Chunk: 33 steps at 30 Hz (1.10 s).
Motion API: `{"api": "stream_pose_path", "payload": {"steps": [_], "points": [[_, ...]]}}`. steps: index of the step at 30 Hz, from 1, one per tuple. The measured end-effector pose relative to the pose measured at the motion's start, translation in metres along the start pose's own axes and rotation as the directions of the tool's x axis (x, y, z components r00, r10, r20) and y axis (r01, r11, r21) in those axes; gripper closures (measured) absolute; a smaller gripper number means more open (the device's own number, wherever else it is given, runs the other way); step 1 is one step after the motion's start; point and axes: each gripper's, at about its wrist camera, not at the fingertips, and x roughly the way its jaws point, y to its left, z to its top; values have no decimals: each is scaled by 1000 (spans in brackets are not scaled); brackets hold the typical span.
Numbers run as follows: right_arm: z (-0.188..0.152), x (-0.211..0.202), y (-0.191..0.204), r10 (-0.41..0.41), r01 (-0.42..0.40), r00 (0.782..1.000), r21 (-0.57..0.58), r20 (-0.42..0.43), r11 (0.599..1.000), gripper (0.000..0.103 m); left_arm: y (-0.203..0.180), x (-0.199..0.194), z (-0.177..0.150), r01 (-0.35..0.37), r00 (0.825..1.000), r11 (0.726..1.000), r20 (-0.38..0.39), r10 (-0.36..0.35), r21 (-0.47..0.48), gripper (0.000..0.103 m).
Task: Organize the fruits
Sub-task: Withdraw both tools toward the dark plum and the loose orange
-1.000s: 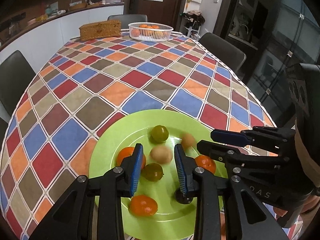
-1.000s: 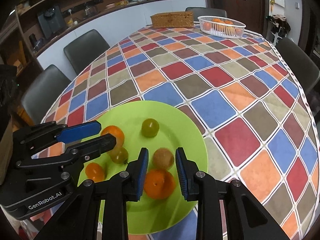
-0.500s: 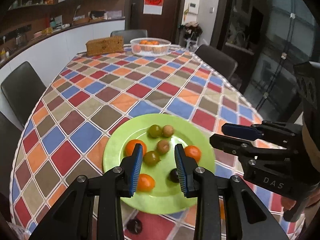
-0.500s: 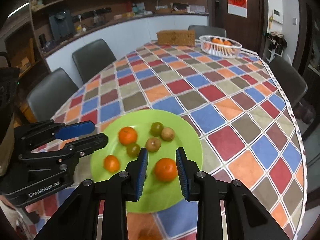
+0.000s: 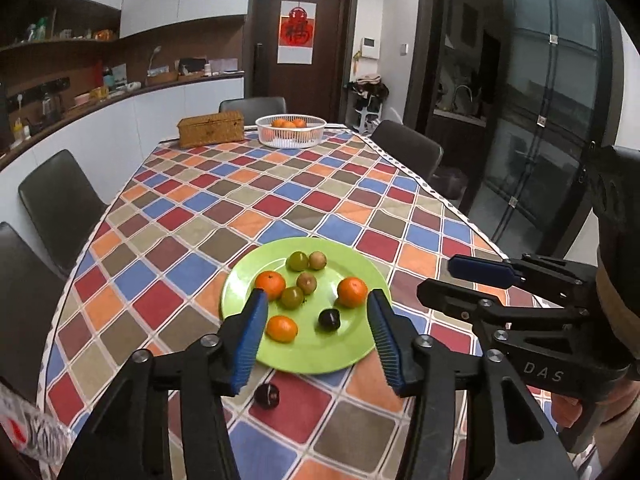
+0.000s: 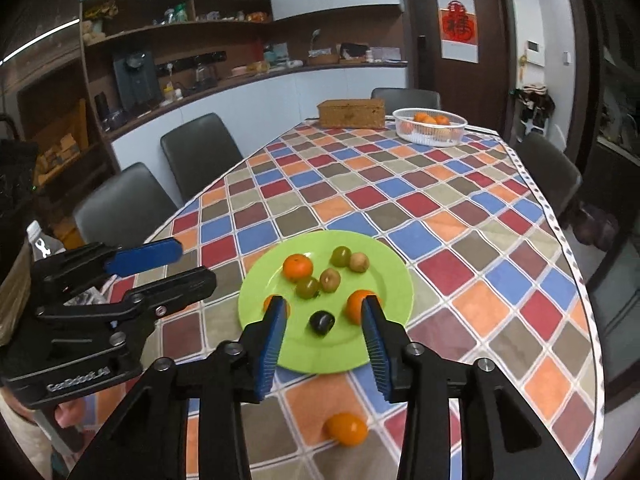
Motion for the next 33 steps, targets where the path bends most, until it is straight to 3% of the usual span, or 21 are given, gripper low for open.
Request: {"api": "stream_pose_path", "payload": {"steps": [2,8,19,33], "points": [[-5,-9,4,-3,3,1000,20,13,1000,53,2,-10,-6,0,1000,1000,9,0,-13,47],[-24,-26,20,-37,35,998,41,42,999,41,6,-32,-25,-39,999,999,28,40,-14,36],[-58,-17,23,-124,125,992,96,-18,988,40,21,-21,-60,-115,992,993,-51,115,5,33],[-102,19,-2,-201,234,965,206,-166,950,41,33,25,-98,-125,976,992,-175,127,21,33]]}}
